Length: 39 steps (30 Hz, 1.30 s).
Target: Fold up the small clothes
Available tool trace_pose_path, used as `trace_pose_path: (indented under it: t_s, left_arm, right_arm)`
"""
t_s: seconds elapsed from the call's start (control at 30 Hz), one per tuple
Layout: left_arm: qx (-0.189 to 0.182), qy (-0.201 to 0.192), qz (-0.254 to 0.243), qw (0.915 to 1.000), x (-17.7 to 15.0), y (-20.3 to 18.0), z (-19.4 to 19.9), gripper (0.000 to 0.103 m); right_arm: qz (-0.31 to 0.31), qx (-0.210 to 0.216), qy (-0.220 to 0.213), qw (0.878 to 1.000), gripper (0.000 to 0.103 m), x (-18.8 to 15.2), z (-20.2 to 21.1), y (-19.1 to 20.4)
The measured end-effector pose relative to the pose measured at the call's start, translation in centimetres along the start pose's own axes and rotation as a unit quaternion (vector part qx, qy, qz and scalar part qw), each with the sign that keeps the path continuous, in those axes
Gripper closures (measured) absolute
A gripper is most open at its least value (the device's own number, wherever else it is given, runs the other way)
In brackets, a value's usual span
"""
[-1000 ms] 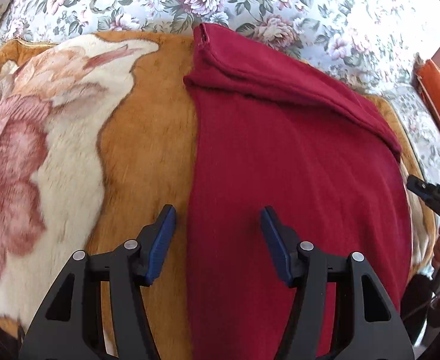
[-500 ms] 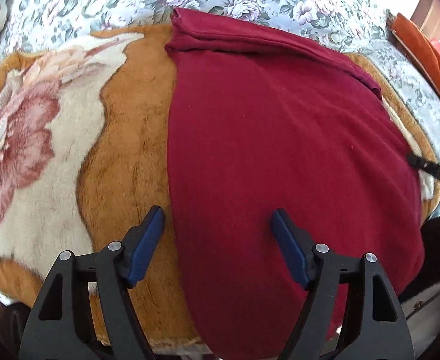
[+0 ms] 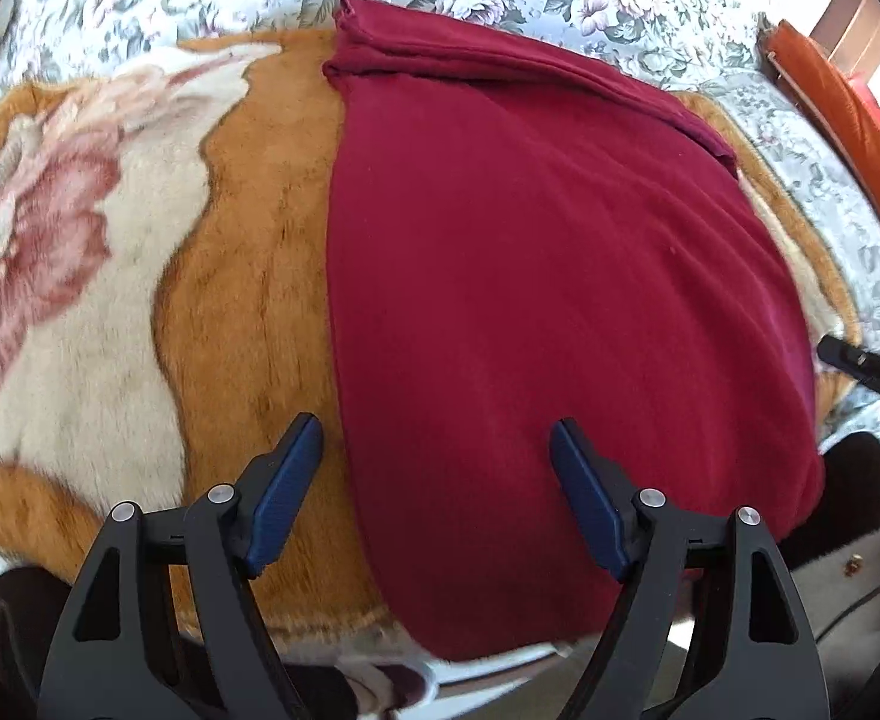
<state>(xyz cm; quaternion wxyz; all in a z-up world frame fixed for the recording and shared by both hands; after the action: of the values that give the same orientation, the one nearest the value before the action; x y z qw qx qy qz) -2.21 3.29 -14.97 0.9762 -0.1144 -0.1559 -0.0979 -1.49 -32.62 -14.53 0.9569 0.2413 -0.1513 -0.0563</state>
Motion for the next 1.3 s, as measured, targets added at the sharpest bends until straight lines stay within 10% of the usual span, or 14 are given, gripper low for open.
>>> trace_pose_path:
  t_s: [0.3,0.43,0.67,0.83,1.3]
  left_arm:
    - [-0.035,0.000,0.011,0.9993,-0.8,0.1,-0.1,0.015]
    - [-0.029,0.001,0.004,0.9996,-0.9,-0.1,0.0,0.015]
    - [-0.030,0.004,0.009,0.9995,-1.2,-0.1,-0.1,0.015]
    - [-0.030,0.009,0.014,0.9994,-1.3,0.0,0.0,0.015]
    - [-0.066,0.038,0.021,0.9968,-4.3,1.1,2.3,0.015]
  right_arm:
    - [0.012,-0.005,0.013,1.000,0.066,-1.0,-1.5,0.8]
    - [0.038,-0.052,-0.001,0.998,0.094,-1.0,-1.1,0.9]
    - [0.008,-0.043,-0.012,0.999,0.096,-1.4,-0.2,-0.4]
    - [0.002,-0.026,-0.011,1.000,0.069,-1.9,0.3,0.6]
    - [0.046,-0.010,-0.003,0.999,0.058,-3.7,2.6,1.8]
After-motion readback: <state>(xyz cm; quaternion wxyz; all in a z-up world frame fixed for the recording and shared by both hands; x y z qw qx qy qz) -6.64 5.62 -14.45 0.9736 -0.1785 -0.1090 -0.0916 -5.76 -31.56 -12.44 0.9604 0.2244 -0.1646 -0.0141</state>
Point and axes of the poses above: each gripper's, at about its wrist camera, not at the fingertips, and z roughly against the way its jaws point, y to its left, x to its top, the point moved 4 cm from there along -z, roughly the way its jaws point, and after that the axes turned 6 degrees about y, right-handed, at the moved point
